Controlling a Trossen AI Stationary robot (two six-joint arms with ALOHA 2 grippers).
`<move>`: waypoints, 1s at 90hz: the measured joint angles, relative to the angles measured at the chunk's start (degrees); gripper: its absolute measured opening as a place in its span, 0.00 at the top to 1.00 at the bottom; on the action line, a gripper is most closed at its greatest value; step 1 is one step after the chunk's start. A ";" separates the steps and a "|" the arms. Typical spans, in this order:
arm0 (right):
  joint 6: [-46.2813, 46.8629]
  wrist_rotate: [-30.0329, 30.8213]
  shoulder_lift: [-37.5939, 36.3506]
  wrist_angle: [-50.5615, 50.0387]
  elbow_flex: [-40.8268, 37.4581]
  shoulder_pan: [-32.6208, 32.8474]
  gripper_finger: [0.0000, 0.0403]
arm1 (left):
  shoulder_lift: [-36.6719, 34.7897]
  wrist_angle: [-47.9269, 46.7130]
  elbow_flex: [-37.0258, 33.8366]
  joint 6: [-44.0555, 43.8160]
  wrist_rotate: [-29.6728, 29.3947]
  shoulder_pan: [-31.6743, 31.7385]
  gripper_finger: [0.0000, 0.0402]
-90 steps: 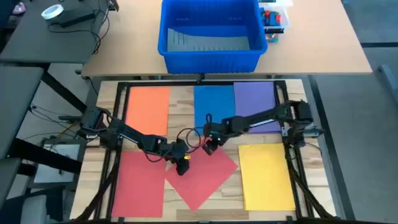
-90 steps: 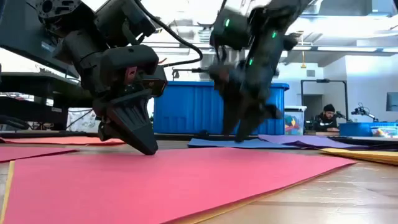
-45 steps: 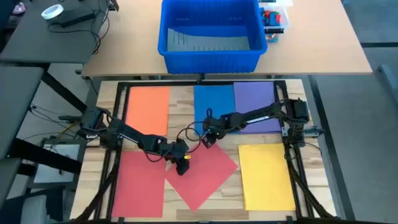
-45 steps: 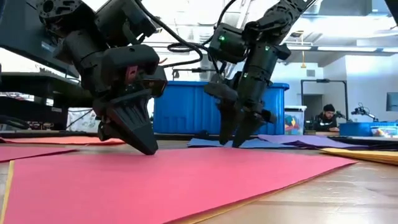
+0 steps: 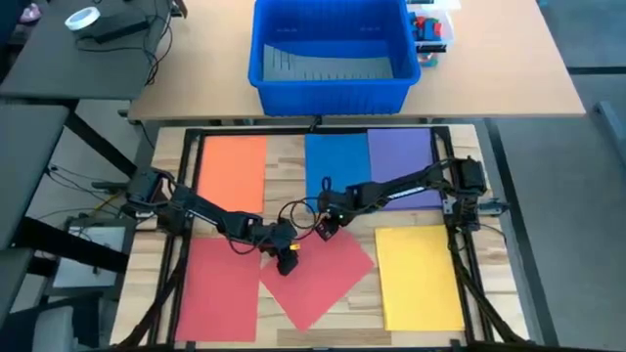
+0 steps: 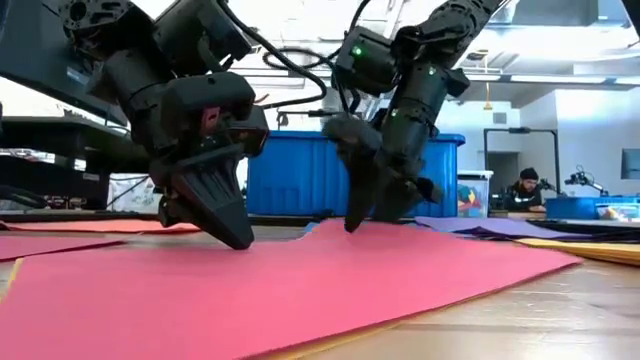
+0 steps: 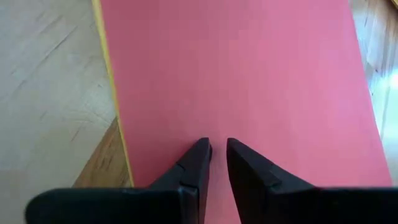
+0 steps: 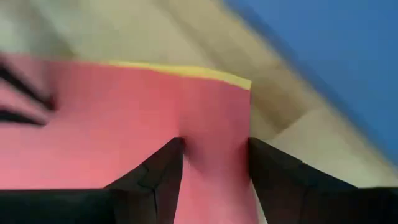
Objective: Organize paper
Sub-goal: Stack the red paper on top of the other red paper
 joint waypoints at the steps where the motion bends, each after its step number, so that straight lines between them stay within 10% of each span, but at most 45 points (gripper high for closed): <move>1: 0.01 -0.24 -0.09 0.15 0.00 0.01 0.59 | 0.00 0.00 0.00 0.01 0.01 0.01 0.90; 54: -5.96 -0.85 -14.06 2.26 0.07 3.49 0.59 | 0.00 -0.08 0.02 1.56 0.00 0.02 0.90; 90: -5.74 -0.80 -7.23 -1.22 0.04 7.45 0.59 | -0.43 0.13 0.01 0.71 1.43 0.90 0.90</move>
